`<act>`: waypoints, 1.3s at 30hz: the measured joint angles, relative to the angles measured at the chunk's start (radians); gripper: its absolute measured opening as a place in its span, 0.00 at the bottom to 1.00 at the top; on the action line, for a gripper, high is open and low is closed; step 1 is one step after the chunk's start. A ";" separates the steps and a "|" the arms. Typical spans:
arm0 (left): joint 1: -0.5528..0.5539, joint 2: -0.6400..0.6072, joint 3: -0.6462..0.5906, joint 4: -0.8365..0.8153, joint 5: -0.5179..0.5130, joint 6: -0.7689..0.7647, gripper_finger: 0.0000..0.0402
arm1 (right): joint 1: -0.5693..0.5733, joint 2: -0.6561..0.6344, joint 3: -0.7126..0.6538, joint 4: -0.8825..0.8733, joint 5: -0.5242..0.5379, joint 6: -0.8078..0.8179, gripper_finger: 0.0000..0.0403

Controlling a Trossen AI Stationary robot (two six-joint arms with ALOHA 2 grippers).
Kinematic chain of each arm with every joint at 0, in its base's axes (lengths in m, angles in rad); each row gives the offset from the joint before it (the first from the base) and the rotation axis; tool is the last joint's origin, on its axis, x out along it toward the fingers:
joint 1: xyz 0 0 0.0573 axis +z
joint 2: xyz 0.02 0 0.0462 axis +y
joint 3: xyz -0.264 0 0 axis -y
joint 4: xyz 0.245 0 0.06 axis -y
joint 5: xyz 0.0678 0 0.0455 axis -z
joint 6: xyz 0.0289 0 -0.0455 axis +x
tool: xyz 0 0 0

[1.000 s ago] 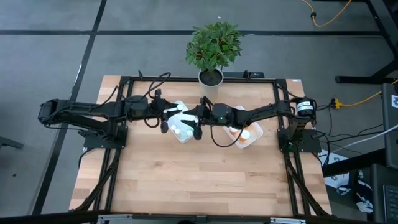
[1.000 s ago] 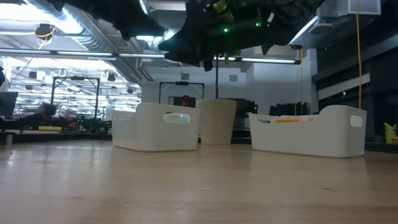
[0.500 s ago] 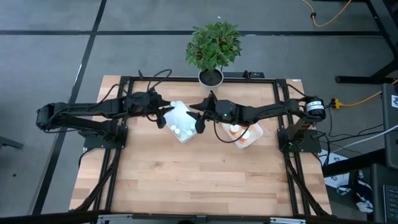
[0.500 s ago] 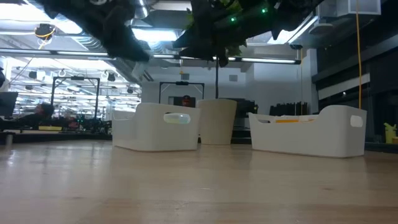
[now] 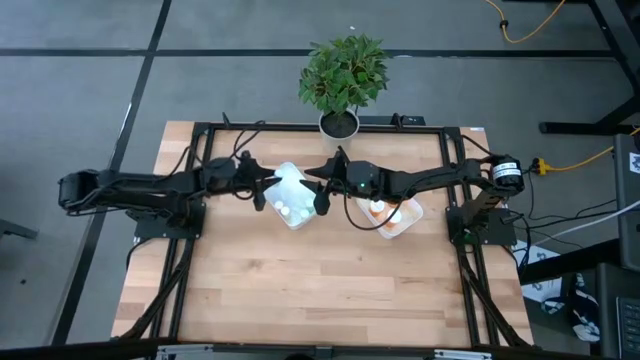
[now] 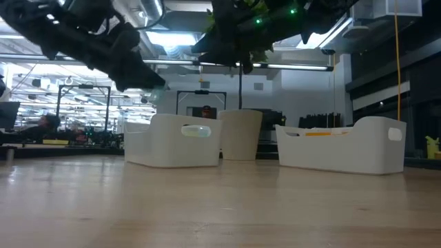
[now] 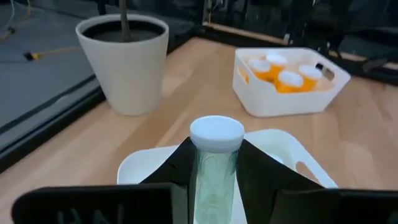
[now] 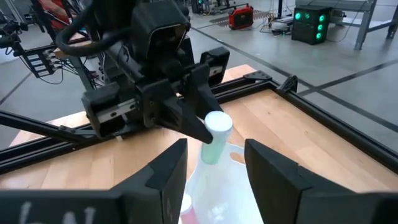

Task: Pick and place medicine bottles into bin by pill shape (circle, oval)
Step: Put the blue pill bottle into the left white bin

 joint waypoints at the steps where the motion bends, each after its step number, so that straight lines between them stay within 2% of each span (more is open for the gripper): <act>1: 0.000 0.000 -0.017 0.028 0.000 0.000 0.18 | 0.000 0.000 0.000 0.000 0.000 0.000 0.40; 8: 0.000 0.000 -0.089 0.064 -0.047 -0.031 0.18 | 0.000 0.000 0.000 0.000 0.000 -0.002 0.40; 17: -0.016 -0.001 -0.250 0.390 -0.079 -0.049 0.18 | 0.000 0.000 0.000 -0.001 0.000 -0.004 0.40; 30: -0.134 0.009 -0.276 0.386 -0.268 -0.074 0.18 | 0.000 0.000 0.000 0.000 0.000 -0.008 0.40; 39: -0.223 0.135 -0.276 0.477 -0.424 -0.123 0.18 | 0.000 0.000 0.000 0.000 0.000 -0.008 0.40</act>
